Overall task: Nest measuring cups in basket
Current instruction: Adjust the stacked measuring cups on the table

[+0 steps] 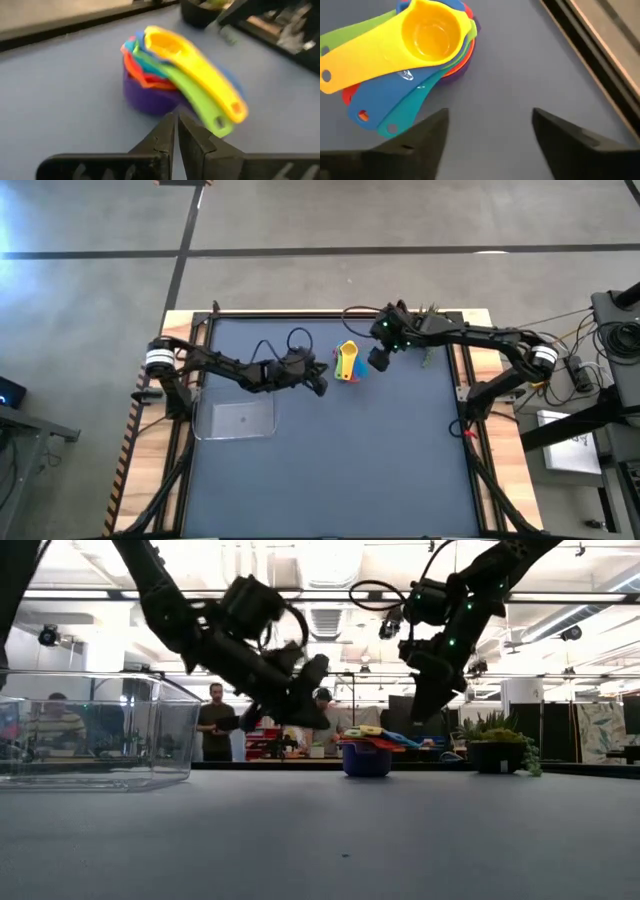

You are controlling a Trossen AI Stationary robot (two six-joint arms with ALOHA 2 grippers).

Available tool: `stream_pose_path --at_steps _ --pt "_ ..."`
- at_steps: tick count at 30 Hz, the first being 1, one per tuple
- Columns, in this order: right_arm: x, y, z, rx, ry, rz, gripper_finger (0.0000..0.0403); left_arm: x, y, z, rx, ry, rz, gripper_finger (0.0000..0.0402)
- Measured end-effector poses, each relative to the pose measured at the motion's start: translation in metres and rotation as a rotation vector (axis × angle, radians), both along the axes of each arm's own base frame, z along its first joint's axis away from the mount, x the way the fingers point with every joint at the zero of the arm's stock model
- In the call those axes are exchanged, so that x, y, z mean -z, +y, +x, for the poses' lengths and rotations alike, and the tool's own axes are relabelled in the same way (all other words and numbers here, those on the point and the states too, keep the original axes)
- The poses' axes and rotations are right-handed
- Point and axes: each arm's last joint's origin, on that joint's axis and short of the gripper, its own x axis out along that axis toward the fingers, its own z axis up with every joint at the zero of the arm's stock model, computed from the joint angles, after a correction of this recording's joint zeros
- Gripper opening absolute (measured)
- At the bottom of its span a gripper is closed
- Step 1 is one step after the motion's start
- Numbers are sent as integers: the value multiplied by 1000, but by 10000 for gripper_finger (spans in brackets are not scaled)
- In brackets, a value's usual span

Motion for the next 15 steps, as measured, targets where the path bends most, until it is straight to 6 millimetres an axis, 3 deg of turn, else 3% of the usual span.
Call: stream_pose_path --at_steps 9,15 --pt "22 0 0 64 46 71 33 11 6 26 -12 129 -49 0" --pt "25 4 4 78 33 95 10 9 8 40 -10 174 -54 0"
